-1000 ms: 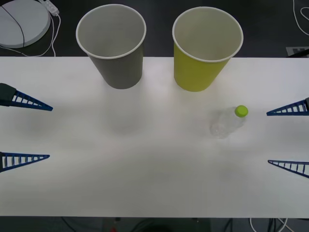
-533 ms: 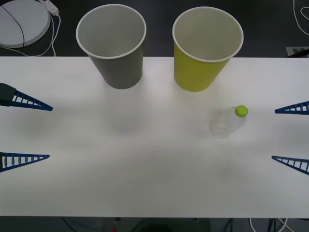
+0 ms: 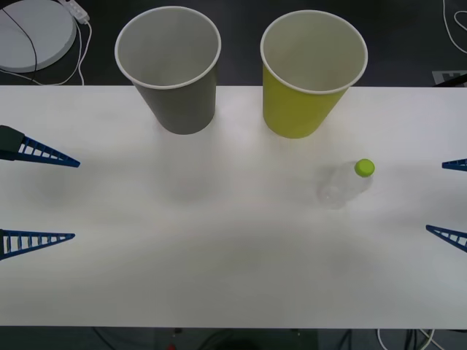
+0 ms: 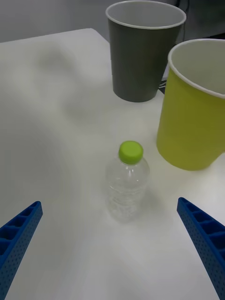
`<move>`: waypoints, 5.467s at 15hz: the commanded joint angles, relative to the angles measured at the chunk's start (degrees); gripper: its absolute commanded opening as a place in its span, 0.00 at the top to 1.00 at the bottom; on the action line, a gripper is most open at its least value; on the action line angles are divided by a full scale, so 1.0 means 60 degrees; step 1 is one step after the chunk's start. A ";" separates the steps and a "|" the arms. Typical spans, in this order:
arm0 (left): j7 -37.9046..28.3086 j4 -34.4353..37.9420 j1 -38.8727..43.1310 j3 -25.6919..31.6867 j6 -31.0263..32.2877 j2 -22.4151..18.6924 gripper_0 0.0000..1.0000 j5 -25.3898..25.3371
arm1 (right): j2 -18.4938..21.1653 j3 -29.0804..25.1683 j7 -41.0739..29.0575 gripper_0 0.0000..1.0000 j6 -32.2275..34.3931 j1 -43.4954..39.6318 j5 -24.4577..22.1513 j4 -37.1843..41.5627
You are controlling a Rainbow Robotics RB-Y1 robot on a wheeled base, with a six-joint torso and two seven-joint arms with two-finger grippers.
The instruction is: Put the can into the green bin and the plastic bottle into the gray bin
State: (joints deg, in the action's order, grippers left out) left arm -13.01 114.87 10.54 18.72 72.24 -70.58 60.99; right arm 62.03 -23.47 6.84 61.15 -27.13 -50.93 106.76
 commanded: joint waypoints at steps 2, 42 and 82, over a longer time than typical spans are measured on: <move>0.0000 0.0001 0.0001 0.0000 0.0001 0.0001 0.00 0.0000 | -0.0246 0.0030 0.0324 0.00 0.0003 0.0024 0.0006 -0.0464; 0.0000 0.0001 0.0001 0.0000 0.0001 0.0001 0.00 0.0000 | -0.3922 0.2022 0.0764 0.00 -0.0378 0.3466 -0.3026 -0.2940; 0.0000 0.0001 0.0001 0.0000 0.0001 0.0001 0.00 0.0000 | -0.3600 0.2681 -0.1141 1.00 -0.0935 0.3671 -0.2777 -0.1768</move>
State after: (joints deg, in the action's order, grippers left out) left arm -13.01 114.87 10.55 18.72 72.25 -70.58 60.99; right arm 39.76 -6.93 1.46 55.54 -4.28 -67.63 94.73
